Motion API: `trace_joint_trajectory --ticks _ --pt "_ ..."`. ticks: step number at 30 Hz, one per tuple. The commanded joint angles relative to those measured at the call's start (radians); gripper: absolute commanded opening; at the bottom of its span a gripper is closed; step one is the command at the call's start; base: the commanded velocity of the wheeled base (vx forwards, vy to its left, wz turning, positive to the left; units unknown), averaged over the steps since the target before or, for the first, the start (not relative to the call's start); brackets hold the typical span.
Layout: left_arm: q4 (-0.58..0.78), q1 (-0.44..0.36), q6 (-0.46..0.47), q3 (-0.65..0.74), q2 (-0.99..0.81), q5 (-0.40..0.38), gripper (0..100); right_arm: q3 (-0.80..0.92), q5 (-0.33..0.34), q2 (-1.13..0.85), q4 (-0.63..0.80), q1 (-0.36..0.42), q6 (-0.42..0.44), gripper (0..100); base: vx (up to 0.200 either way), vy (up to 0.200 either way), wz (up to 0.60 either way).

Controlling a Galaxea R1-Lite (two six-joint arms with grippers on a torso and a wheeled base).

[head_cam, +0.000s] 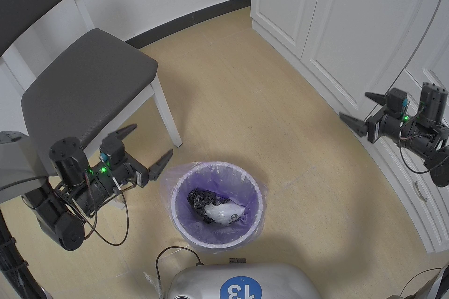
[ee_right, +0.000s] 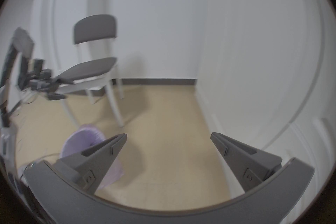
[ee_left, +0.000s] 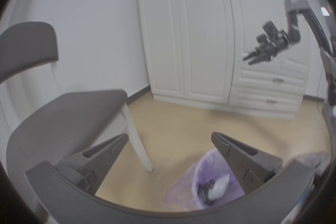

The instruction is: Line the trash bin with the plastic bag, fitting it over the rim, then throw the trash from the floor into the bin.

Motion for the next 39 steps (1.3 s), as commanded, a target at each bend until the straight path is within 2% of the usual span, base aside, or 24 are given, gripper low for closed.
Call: trace_joint_trajectory --ticks 1,3,5,9,10,11,14,16,17,18,19,21,23,25,29,33,39 --pt "-0.015 -0.019 -0.221 -0.009 -0.319 0.065 100 0.008 -0.257 -0.208 -0.076 0.067 0.113 100 0.0 0.0 0.0" --pt "0.024 -0.01 -0.275 -0.017 -0.4 0.069 100 -0.009 -0.309 -0.222 -0.062 0.071 0.12 100 0.0 0.0 0.0" --pt "0.099 0.009 -0.29 -0.033 -0.471 0.071 100 -0.024 -0.333 -0.225 -0.036 0.071 0.12 100 0.0 0.0 0.0" --pt "0.493 0.122 -0.296 -0.173 -0.679 0.075 100 -0.075 -0.392 -0.259 0.075 0.07 0.12 100 0.0 0.0 0.0" --pt "0.493 0.122 -0.296 -0.173 -0.679 0.075 100 -0.075 -0.392 -0.259 0.075 0.07 0.12 100 0.0 0.0 0.0" --pt "0.703 0.179 -0.296 -0.277 -0.753 0.086 100 -0.116 -0.421 -0.282 0.128 0.07 0.119 100 0.0 0.0 0.0" --pt "1.067 0.269 -0.292 -0.454 -0.848 0.097 100 -0.199 -0.432 -0.346 0.273 0.065 0.102 100 0.0 0.0 0.0" --pt "1.288 0.328 -0.289 -0.552 -0.895 0.088 100 -0.268 -0.433 -0.38 0.414 0.061 0.093 100 0.0 0.0 0.0" --pt "1.288 0.328 -0.289 -0.552 -0.895 0.088 100 -0.268 -0.433 -0.38 0.414 0.061 0.093 100 0.0 0.0 0.0" --pt "1.473 0.372 -0.289 -0.618 -0.931 0.083 100 -0.328 -0.435 -0.412 0.54 0.056 0.093 100 0.0 0.0 0.0" --pt "1.588 0.395 -0.29 -0.652 -0.958 0.071 100 -0.363 -0.433 -0.428 0.616 0.048 0.096 100 0.0 0.0 0.0" --pt "1.72 0.415 -0.287 -0.676 -0.989 0.04 100 -0.4 -0.432 -0.438 0.717 0.012 0.103 100 0.0 0.0 0.0" --pt "1.778 0.45 -0.285 -0.673 -1.003 0.043 100 -0.403 -0.422 -0.451 0.776 -0.07 0.12 100 0.0 0.0 0.0" --pt "1.78 0.492 -0.282 -0.658 -1.027 0.045 100 -0.388 -0.422 -0.471 0.785 -0.111 0.165 100 0.0 0.0 0.0" --pt "1.788 0.513 -0.236 -0.649 -1.092 0.034 100 -0.369 -0.422 -0.506 0.787 -0.123 0.257 100 0.0 0.0 0.0" --pt "1.78 0.504 -0.223 -0.672 -1.129 0.028 100 -0.399 -0.425 -0.521 0.779 -0.114 0.263 100 0.0 0.0 0.0" --pt "1.808 0.449 -0.216 -0.698 -1.228 -0.035 100 -0.457 -0.432 -0.584 0.78 -0.102 0.258 100 0.0 0.0 0.0"
